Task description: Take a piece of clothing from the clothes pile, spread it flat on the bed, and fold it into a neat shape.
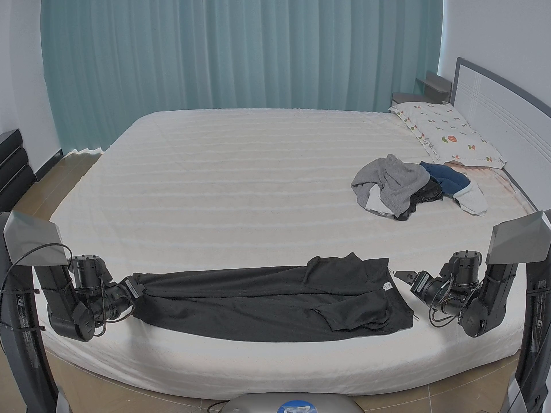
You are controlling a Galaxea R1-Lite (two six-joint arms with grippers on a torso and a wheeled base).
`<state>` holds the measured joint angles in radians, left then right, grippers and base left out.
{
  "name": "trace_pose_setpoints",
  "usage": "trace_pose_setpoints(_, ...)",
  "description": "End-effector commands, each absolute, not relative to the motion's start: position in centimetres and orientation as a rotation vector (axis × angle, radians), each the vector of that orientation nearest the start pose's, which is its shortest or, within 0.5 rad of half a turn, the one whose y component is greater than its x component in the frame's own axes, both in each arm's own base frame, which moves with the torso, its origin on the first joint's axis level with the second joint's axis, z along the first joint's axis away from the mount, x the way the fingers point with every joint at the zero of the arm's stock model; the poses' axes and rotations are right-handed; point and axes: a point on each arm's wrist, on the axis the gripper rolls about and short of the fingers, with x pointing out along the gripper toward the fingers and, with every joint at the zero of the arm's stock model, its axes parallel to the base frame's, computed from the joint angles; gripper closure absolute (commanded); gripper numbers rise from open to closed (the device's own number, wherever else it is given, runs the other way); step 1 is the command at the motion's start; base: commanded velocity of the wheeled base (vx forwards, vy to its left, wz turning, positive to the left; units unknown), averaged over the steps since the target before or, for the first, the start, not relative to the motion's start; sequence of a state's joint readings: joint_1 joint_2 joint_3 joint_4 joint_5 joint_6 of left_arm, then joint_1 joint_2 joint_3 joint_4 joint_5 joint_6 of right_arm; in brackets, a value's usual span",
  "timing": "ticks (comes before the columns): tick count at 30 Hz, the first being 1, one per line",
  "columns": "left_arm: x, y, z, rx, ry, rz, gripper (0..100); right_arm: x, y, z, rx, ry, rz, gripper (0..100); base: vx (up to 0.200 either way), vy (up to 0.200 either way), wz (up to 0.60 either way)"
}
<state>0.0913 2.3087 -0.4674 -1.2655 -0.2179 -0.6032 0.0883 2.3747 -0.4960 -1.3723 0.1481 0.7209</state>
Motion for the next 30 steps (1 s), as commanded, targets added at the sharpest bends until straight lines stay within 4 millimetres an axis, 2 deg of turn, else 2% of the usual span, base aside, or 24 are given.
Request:
trace_pose_setpoints(1, 31.7, 1.0, -1.2, -0.677, 0.570, 0.014, 100, 32.3, 3.2, -3.1, 0.717, 0.569, 0.040, 0, 0.000, 0.000, 0.00)
trace_pose_setpoints(7, 31.6, 0.0, -0.2, -0.673, 0.555, -0.018, 100, 32.3, 3.2, -3.0, 0.717, 0.566, 0.041, 0, 0.000, -0.167, 0.00)
trace_pose_setpoints(16, 32.2, -2.3, 2.7, -0.637, 0.566, -0.025, 100, 32.2, 3.2, -3.1, 0.718, 0.569, 0.039, 0, 0.000, -0.200, 0.00)
trace_pose_setpoints(18, 32.6, -3.8, 3.3, -0.610, 0.584, -0.013, 100, 32.2, 3.2, -3.1, 0.718, 0.569, 0.039, 0, 0.000, -0.200, 0.00)
trace_pose_setpoints(23, 33.0, -5.6, 4.3, -0.580, 0.606, -0.015, 100, 32.2, 3.2, -3.1, 0.718, 0.572, 0.038, 0, 0.000, -0.200, 0.00)
trace_pose_setpoints(24, 33.2, -6.7, 4.6, -0.564, 0.621, -0.016, 100, 32.2, 3.2, -3.1, 0.718, 0.572, 0.038, 0, 0.000, -0.200, 0.00)
trace_pose_setpoints(30, 33.7, -9.4, 6.3, -0.525, 0.655, -0.040, 100, 32.1, 3.3, -3.2, 0.717, 0.575, 0.042, 0, 0.000, -0.200, 0.00)
